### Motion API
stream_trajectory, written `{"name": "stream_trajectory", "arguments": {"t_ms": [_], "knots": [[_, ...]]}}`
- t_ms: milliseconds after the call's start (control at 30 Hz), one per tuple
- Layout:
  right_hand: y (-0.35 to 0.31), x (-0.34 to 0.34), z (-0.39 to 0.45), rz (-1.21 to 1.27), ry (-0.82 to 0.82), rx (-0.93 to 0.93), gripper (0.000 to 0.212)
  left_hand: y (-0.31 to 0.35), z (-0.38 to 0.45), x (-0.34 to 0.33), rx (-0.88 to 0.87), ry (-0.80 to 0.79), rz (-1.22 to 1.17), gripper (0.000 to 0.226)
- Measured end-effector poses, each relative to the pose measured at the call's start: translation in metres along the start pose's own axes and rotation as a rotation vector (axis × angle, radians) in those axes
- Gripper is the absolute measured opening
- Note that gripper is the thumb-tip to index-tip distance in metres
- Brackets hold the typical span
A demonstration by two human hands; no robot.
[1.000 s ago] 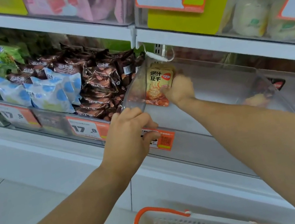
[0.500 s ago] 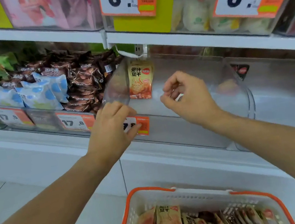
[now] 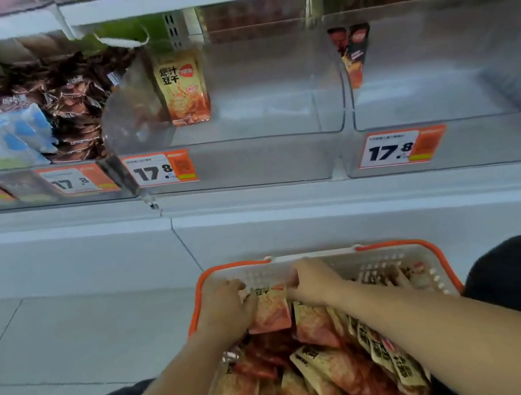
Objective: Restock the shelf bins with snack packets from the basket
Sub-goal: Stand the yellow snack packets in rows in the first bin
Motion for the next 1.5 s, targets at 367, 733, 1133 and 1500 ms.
{"name": "stream_trajectory", "arguments": {"t_ms": [367, 733, 1133, 1500], "knots": [[0.024, -0.074, -0.011, 0.472, 0.198, -0.338, 0.038, -0.022, -0.013, -0.064, 0.146, 0.02, -0.039, 0.039], [0.012, -0.053, -0.017, 0.298, -0.129, -0.312, 0.013, -0.013, -0.007, -0.064, 0.209, 0.046, 0.015, 0.041], [-0.073, 0.074, -0.043, 0.305, 0.099, -0.008, 0.013, 0.032, -0.011, 0.098, 0.009, -0.13, -0.913, 0.036], [-0.149, 0.16, -0.08, 0.379, 0.343, 0.38, 0.02, 0.087, -0.06, 0.233, -0.436, 0.085, -0.654, 0.019]]}}
Point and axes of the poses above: each hand's wrist, its own z-axis towards the middle knuckle, its own x-axis out of the back of the hand, y = z × x, the point moved 2 cm from there along z, towards the middle knuckle, and after that the axes turned 9 degrees about -y, right-handed, at the moved point
